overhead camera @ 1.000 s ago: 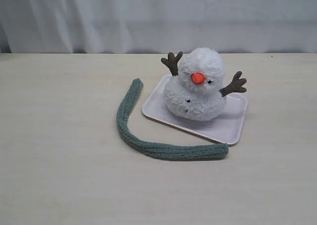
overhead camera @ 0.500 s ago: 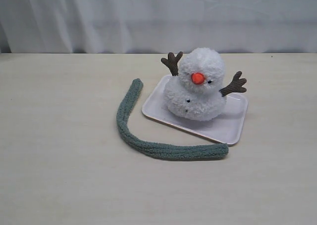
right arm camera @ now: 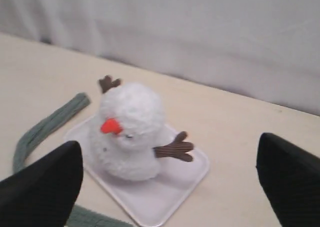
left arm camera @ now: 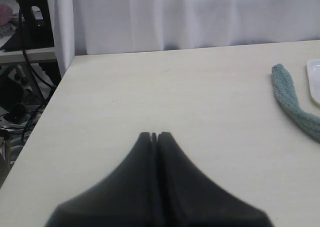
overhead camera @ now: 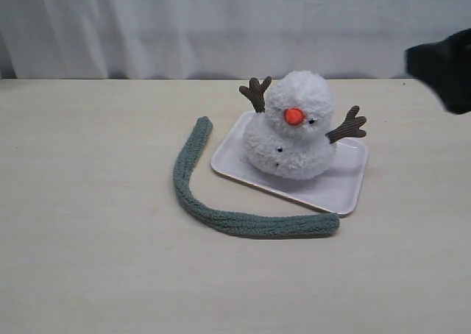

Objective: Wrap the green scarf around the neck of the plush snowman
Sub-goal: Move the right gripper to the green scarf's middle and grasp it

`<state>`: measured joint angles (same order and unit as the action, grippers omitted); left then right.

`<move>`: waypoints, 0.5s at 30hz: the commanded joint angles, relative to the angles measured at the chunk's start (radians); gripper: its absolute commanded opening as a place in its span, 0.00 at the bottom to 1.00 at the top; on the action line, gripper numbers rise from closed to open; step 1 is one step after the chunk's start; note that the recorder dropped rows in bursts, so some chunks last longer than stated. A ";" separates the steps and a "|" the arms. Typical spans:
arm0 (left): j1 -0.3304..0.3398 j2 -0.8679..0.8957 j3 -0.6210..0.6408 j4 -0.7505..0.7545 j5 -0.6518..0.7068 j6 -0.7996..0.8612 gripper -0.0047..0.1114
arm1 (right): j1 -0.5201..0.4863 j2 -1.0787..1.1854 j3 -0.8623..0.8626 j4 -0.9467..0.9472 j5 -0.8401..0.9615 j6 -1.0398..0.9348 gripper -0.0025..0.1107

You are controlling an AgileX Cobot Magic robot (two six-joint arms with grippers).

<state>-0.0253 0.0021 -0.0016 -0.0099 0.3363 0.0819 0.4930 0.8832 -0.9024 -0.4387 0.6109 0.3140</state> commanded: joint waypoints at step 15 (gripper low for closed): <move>0.002 -0.002 0.002 0.001 -0.013 0.000 0.04 | 0.358 0.863 -0.398 0.176 0.299 -0.211 0.76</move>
<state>-0.0253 0.0021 -0.0016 -0.0099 0.3363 0.0819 0.8479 1.6632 -1.2433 -0.3088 0.8937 0.1525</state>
